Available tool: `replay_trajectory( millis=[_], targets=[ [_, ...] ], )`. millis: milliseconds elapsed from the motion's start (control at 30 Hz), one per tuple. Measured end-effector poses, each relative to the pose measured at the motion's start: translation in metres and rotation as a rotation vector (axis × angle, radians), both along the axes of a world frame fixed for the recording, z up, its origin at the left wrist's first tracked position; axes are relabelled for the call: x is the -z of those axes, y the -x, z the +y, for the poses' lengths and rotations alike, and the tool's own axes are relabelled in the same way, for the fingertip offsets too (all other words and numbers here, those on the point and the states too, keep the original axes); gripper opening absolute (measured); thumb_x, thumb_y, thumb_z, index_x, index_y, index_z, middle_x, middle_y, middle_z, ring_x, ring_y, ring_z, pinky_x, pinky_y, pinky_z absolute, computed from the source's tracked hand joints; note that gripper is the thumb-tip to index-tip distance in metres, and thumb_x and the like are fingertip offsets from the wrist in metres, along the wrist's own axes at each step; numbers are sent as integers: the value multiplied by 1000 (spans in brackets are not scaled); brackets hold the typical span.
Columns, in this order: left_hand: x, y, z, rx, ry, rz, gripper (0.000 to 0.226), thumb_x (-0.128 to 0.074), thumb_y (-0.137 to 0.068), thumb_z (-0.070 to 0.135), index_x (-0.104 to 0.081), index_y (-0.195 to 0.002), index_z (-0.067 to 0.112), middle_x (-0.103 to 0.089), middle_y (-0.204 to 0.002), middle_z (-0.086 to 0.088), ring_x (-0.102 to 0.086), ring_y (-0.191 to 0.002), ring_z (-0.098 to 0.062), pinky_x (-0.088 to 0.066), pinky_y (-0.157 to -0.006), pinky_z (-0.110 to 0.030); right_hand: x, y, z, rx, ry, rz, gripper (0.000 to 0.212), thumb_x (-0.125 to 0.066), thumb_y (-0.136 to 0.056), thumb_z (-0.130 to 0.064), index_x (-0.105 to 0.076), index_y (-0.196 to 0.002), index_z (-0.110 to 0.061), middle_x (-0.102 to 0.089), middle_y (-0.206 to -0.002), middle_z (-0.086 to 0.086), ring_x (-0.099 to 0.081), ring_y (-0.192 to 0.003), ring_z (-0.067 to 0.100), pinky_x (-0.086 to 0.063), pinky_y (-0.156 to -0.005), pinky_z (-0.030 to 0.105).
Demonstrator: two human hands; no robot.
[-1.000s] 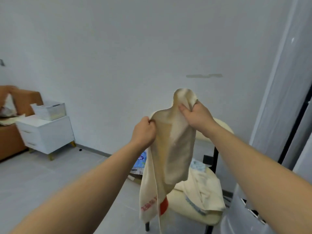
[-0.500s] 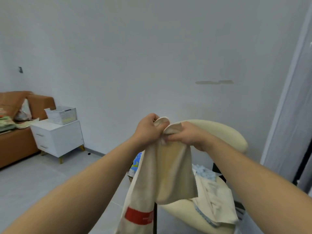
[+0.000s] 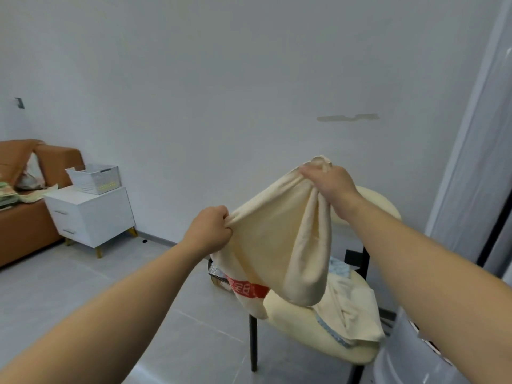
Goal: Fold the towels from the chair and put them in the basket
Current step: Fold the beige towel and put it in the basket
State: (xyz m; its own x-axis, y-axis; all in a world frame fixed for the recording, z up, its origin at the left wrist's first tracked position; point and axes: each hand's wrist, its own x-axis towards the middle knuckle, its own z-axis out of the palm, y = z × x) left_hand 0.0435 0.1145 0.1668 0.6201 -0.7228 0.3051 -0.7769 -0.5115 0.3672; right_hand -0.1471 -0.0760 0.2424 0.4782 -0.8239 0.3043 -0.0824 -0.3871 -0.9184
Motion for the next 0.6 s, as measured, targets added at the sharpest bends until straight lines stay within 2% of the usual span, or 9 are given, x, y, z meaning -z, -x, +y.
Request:
replay_trajectory(
  millis=[100, 200, 267, 367, 467, 533, 600],
  targets=[
    [9, -8, 0, -74, 24, 141, 18, -50, -96, 32, -51, -93, 14, -59, -89, -4, -56, -82, -23, -48, -67, -36, 11, 9, -6, -100, -22, 100, 26, -89, -71, -28, -73, -84, -13, -76, -87, 6, -74, -84, 22, -59, -81, 41],
    [6, -3, -9, -34, 136, 226, 24, -48, -99, 36, -53, -99, 12, -61, -94, -4, -57, -88, -24, -46, -72, -37, 23, 4, -3, -184, -7, 119, 17, -81, -74, -5, -73, -89, -2, -74, -88, 17, -72, -82, 29, -57, -84, 54],
    [-1, 4, -15, 11, 193, 246, 23, -54, -97, 36, -55, -101, 14, -61, -95, 0, -57, -91, -23, -45, -72, -35, 32, -5, 1, -218, 2, 113, 17, -75, -79, 0, -71, -96, 1, -73, -96, 22, -70, -83, 29, -55, -88, 56],
    [-9, 7, -15, 75, 151, 313, 26, -68, -88, 31, -54, -106, 20, -60, -98, 3, -58, -90, -17, -52, -77, -36, 43, -14, 2, -238, 159, 217, 31, -80, -77, -25, -69, -102, -11, -74, -100, 10, -71, -93, 25, -55, -91, 51],
    [-15, 8, -11, 93, 115, 418, 35, -62, -76, 7, -53, -106, 22, -60, -101, -3, -59, -89, -18, -54, -75, -36, 39, -12, 8, -381, 205, 458, 60, -88, -65, -55, -70, -106, -13, -75, -104, 4, -71, -100, 19, -55, -95, 43],
    [-16, 8, -10, 100, 127, 459, 41, -53, -74, 0, -53, -109, 22, -59, -102, -4, -58, -91, -19, -53, -73, -34, 36, -11, 13, -464, 302, 715, 60, -88, -65, -56, -72, -101, -10, -75, -101, 4, -71, -95, 18, -55, -90, 35],
    [-14, 5, -9, 92, 100, 395, 43, -48, -78, -1, -53, -114, 23, -57, -105, -2, -57, -94, -20, -54, -77, -34, 36, -12, 17, -462, 375, 874, 51, -90, -65, -51, -70, -85, -8, -70, -81, 2, -67, -75, 17, -53, -71, 28]
  ],
)
